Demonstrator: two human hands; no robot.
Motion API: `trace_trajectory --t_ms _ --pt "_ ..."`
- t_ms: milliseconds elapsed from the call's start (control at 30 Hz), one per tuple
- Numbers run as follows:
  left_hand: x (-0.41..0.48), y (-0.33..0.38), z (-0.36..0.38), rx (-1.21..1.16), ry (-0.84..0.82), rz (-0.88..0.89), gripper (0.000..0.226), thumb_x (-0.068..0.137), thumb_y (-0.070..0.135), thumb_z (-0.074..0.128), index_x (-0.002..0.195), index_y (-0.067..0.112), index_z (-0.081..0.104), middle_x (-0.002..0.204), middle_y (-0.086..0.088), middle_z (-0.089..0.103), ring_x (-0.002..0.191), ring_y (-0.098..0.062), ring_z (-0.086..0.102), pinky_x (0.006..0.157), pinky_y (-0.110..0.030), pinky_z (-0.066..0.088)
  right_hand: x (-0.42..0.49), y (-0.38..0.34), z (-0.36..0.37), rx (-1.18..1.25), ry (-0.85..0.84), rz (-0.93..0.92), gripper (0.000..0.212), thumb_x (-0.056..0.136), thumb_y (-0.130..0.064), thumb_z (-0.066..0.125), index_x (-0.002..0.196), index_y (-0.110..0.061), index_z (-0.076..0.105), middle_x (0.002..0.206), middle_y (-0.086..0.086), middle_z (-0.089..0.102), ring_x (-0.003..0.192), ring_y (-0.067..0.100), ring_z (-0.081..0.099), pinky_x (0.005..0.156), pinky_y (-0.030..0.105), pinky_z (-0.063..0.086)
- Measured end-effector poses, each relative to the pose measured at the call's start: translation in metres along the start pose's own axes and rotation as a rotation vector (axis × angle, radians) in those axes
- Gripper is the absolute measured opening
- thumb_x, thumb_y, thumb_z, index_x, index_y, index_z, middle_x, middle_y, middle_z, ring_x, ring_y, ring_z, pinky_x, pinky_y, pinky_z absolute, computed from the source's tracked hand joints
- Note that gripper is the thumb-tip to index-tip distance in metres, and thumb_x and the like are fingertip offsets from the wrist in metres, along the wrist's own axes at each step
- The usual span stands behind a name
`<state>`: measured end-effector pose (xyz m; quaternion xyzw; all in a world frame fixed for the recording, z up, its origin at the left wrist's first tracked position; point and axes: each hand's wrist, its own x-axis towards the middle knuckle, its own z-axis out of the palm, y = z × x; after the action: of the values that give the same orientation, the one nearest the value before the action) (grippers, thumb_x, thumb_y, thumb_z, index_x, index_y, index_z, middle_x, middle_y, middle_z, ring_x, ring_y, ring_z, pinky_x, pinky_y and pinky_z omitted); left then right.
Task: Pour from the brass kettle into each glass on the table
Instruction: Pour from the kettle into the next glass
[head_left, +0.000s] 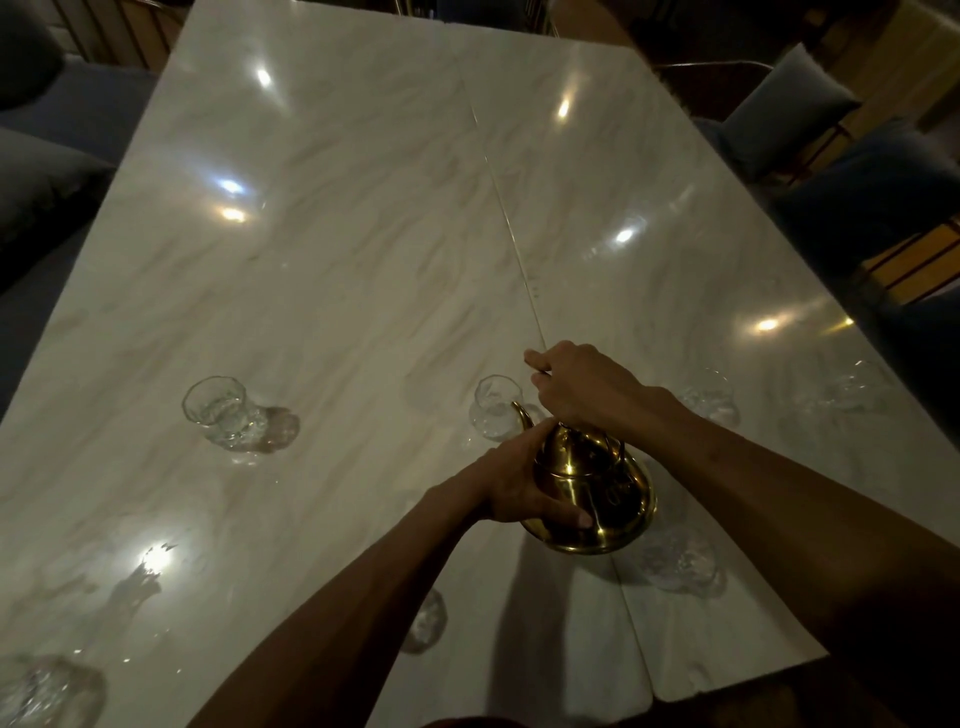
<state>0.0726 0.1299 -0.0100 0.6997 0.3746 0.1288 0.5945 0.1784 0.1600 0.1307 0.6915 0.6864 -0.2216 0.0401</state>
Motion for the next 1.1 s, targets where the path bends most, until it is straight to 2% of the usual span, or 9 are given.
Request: trace_trajectory --t_ms 167,1100 --pt "-0.0003 0.0000 -0.0012 0.000 -0.002 0.003 0.122 0.057 0.064 0.091 0.160 0.043 0.027 0.158 0.009 0.051 0.146 -0.021 0.049 0.118 -0.054 0.046 0.0007 -0.0020 -0.0022 -0.035 -0.008 -0.016 0.045 0.101 -0.021 0.043 0.146 -0.019 0.042 0.147 0.007 0.045 0.128 0.024 0.049 0.098 0.030 0.041" --pt "0.0005 0.0033 -0.0013 0.016 -0.010 0.008 0.121 0.058 0.064 0.088 0.160 0.039 0.029 0.157 0.007 0.052 0.146 -0.021 0.050 0.117 -0.054 0.046 0.0095 0.0054 0.0029 -0.029 -0.007 -0.010 0.044 0.099 -0.021 0.046 0.143 -0.020 0.046 0.142 0.008 0.052 0.120 0.024 0.055 0.093 0.031 0.045"
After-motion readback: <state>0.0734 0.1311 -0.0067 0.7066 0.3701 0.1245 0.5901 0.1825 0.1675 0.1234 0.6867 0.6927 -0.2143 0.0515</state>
